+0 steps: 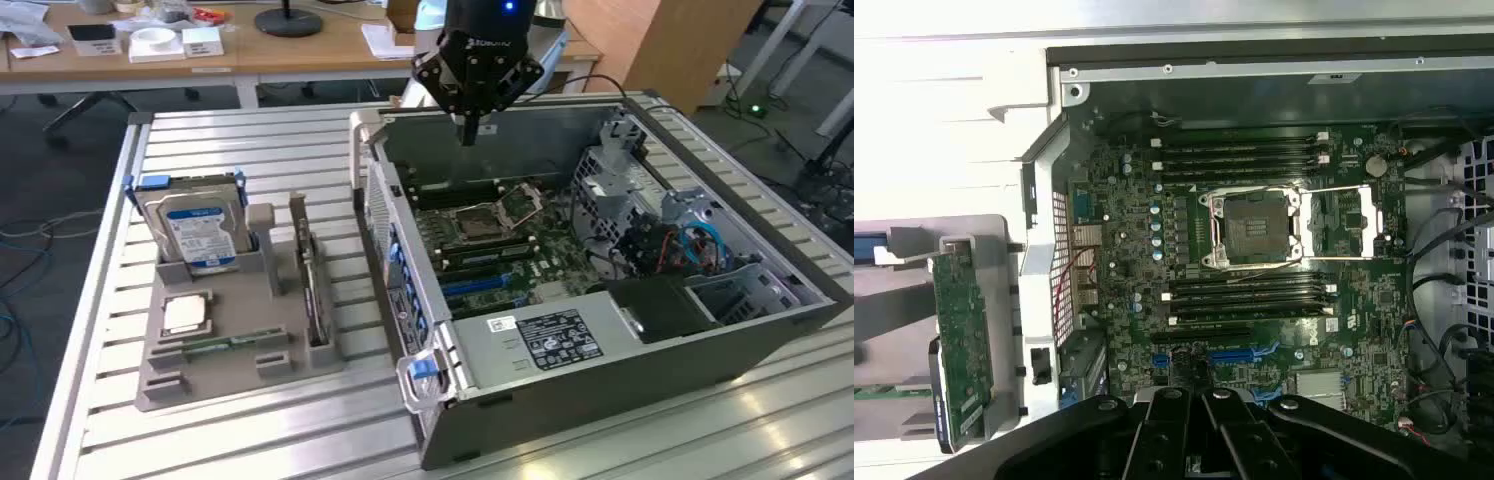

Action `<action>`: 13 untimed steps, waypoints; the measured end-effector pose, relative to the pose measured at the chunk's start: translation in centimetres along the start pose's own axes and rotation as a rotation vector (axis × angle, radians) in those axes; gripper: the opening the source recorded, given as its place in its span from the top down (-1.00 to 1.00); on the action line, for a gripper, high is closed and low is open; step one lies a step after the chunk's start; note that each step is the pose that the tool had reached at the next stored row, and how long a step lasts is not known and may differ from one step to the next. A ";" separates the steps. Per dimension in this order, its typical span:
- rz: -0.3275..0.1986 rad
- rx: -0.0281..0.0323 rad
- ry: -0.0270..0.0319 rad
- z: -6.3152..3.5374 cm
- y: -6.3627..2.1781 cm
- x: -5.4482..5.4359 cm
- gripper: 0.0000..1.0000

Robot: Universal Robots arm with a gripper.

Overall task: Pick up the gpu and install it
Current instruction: 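Reach for the gpu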

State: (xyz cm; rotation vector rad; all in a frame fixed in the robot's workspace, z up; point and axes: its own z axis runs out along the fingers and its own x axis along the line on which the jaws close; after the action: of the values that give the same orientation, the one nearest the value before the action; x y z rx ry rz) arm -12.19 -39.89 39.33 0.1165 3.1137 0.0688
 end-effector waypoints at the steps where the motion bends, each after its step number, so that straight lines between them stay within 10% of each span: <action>1: 0.000 0.0000 0.0000 0.00 0.00 0.0 0.79; 13: 0.000 -0.0001 0.0000 0.00 0.00 0.0 0.79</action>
State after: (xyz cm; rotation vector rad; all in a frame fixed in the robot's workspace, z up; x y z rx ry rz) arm -12.19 -39.89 39.33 0.1166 3.1137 0.0689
